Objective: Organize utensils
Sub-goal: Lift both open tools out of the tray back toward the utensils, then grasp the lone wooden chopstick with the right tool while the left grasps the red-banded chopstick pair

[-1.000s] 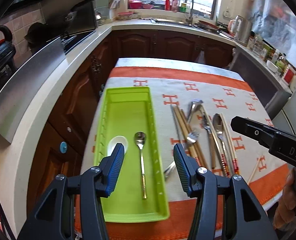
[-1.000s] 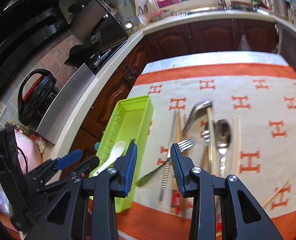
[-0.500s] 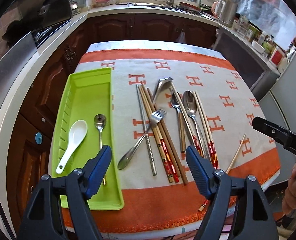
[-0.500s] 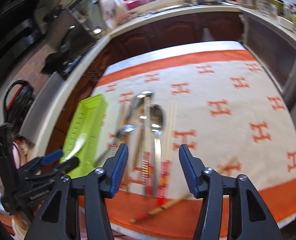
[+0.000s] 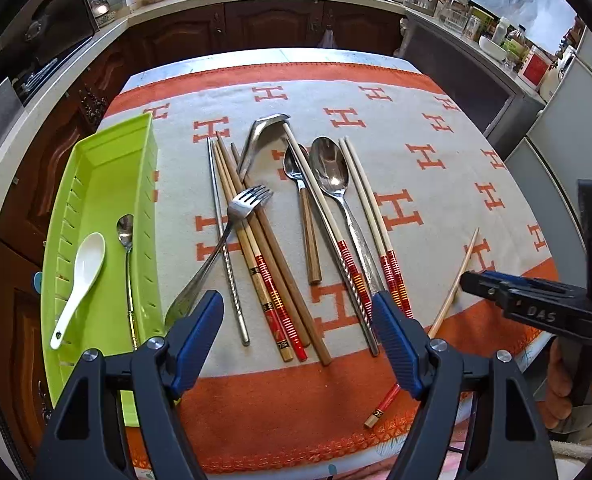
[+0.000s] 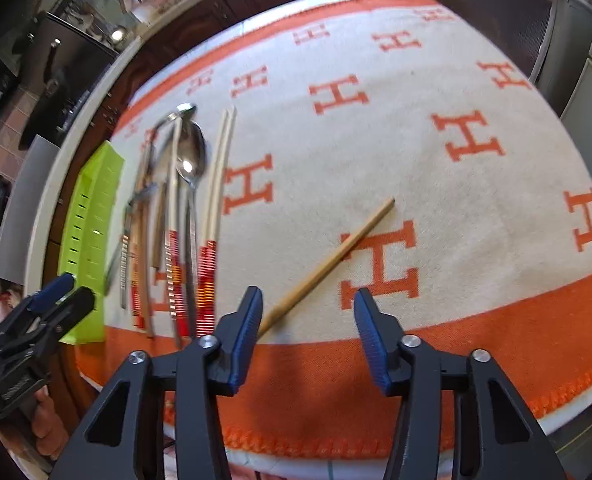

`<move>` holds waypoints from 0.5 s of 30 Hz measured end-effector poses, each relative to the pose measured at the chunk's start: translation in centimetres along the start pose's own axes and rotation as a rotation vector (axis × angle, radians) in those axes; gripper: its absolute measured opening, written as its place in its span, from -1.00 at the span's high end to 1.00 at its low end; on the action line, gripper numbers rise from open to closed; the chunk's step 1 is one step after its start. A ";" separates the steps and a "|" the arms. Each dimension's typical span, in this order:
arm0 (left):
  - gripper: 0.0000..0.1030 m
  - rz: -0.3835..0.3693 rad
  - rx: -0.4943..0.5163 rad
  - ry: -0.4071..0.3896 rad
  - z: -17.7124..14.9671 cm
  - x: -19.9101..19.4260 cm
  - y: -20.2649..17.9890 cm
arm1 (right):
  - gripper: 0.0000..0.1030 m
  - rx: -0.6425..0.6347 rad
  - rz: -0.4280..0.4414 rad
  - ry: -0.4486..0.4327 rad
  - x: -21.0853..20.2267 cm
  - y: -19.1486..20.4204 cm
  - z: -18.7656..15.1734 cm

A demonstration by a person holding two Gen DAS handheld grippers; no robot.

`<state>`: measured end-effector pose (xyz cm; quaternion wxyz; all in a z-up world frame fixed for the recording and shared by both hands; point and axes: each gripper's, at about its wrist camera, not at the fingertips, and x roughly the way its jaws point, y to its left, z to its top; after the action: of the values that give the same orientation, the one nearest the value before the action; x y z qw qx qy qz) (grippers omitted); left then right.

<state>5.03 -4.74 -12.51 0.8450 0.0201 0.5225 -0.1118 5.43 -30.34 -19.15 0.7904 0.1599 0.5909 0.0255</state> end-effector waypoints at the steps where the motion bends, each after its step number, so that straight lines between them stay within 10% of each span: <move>1: -0.45 -0.001 0.002 0.000 0.1 0.1 0.0 | 0.22 -0.002 0.000 0.009 0.5 0.0 -0.1; 15: -0.45 -0.030 0.029 0.013 0.7 1.1 -1.0 | 0.65 -0.254 -0.262 -0.110 2.8 5.8 0.3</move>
<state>5.87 -5.99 -13.07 0.8393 0.0251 0.5268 -0.1318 7.45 -24.29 -19.97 0.8320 -0.0183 0.5544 -0.0118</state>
